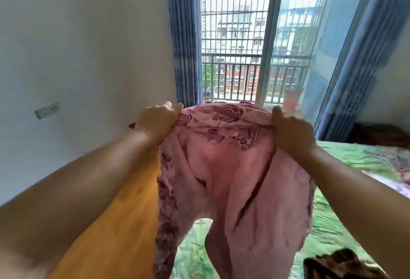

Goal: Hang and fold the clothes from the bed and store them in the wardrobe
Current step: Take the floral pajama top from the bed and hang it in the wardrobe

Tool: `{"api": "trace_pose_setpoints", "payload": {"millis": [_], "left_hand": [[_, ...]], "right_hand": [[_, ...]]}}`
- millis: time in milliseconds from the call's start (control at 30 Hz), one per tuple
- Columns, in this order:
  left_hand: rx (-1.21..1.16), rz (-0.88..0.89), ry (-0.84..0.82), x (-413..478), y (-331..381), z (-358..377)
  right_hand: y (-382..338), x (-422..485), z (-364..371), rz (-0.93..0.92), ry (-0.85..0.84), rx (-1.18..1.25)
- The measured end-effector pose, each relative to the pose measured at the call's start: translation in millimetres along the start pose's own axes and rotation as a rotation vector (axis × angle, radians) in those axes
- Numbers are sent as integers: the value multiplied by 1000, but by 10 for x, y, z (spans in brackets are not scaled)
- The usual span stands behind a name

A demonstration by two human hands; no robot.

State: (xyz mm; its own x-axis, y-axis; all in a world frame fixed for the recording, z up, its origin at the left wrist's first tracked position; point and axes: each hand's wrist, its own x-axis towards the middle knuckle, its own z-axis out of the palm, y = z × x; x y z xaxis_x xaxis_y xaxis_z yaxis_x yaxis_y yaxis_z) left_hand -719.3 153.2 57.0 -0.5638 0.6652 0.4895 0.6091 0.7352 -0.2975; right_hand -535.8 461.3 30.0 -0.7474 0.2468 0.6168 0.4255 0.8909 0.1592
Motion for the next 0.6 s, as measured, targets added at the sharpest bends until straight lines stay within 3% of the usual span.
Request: {"api": "trace_pose_setpoints", "payload": {"millis": [167, 333, 467, 600], "left_hand": [[197, -34, 117, 91, -259, -673], [340, 65, 224, -104, -357, -882], [381, 201, 310, -188, -324, -947], [412, 263, 284, -234, -238, -943]], "right_hand": [[174, 195, -470, -239, 107, -11], [328, 216, -632, -542, -45, -229], [411, 310, -751, -434, -13, -284], [430, 339, -807, -271, -69, -266]]}}
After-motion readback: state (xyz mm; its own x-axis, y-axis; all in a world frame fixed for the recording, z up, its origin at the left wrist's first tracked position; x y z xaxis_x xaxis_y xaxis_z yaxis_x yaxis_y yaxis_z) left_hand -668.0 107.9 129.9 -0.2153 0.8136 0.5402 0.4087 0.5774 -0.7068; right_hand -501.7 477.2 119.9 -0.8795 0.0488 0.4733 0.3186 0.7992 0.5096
